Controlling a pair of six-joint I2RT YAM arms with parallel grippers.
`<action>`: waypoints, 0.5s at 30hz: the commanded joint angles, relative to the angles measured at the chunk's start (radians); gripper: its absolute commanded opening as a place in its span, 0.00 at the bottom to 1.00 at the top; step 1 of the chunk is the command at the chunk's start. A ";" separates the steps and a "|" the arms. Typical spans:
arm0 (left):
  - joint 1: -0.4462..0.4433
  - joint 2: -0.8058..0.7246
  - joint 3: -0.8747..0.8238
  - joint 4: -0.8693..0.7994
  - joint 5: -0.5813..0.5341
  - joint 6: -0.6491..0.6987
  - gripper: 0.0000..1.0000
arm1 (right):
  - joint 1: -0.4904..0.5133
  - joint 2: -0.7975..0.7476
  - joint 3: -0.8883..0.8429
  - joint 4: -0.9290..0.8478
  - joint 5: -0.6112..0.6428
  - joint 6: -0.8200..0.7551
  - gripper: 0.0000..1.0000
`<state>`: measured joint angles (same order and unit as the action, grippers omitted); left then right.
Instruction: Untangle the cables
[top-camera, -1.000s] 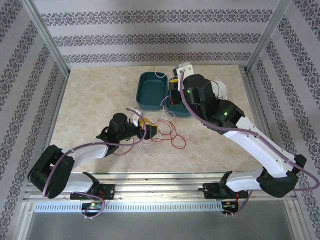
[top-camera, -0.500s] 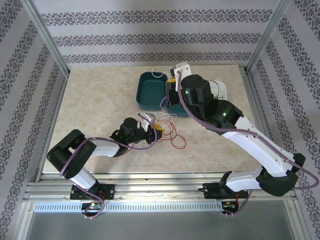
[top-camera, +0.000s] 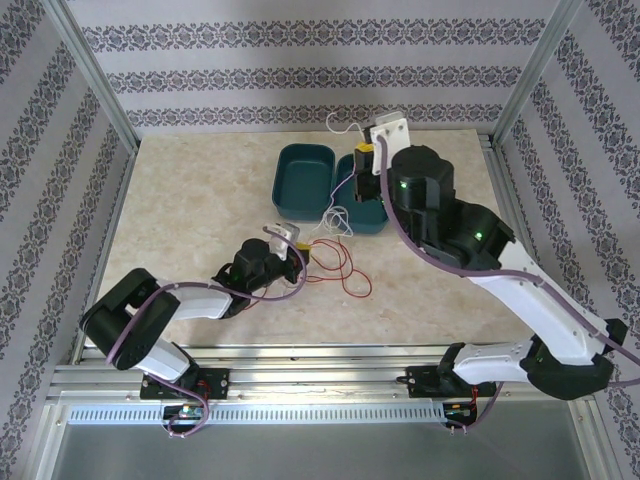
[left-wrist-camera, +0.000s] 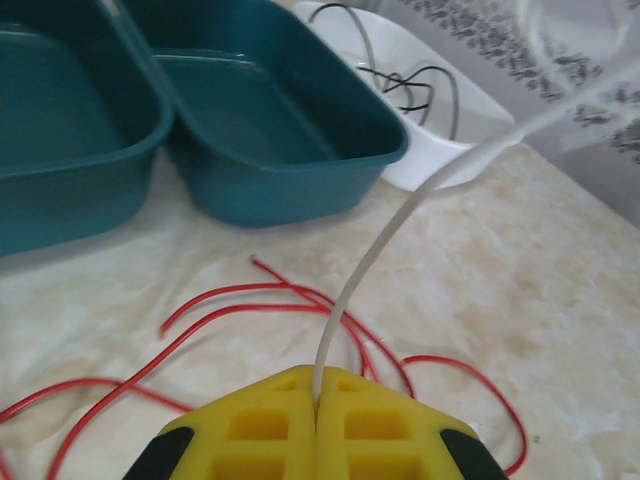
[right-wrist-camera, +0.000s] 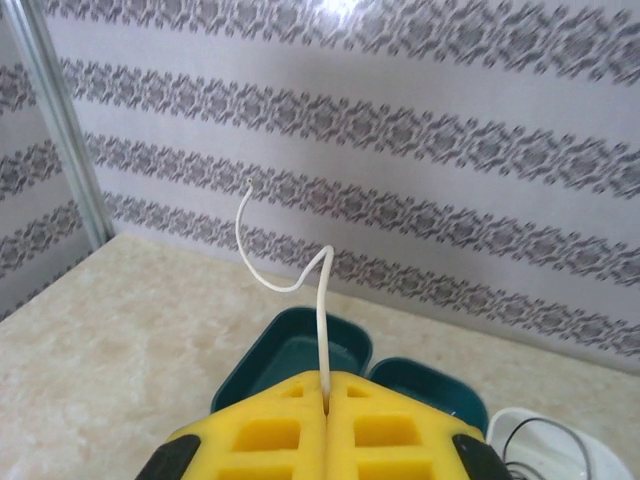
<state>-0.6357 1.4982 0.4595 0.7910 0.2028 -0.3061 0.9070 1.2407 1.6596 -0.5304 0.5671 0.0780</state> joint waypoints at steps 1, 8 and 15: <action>-0.009 -0.053 -0.040 -0.110 -0.130 0.007 0.00 | 0.012 -0.045 0.032 0.039 0.083 -0.060 0.00; -0.007 -0.146 -0.079 -0.231 -0.269 0.022 0.00 | 0.012 -0.089 0.040 0.067 0.169 -0.144 0.00; -0.007 -0.196 -0.069 -0.238 -0.286 0.032 0.00 | 0.010 -0.070 0.022 0.067 0.187 -0.151 0.00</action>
<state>-0.6357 1.3289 0.3851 0.5831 -0.0547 -0.2916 0.9081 1.1549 1.6760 -0.4770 0.7151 -0.0456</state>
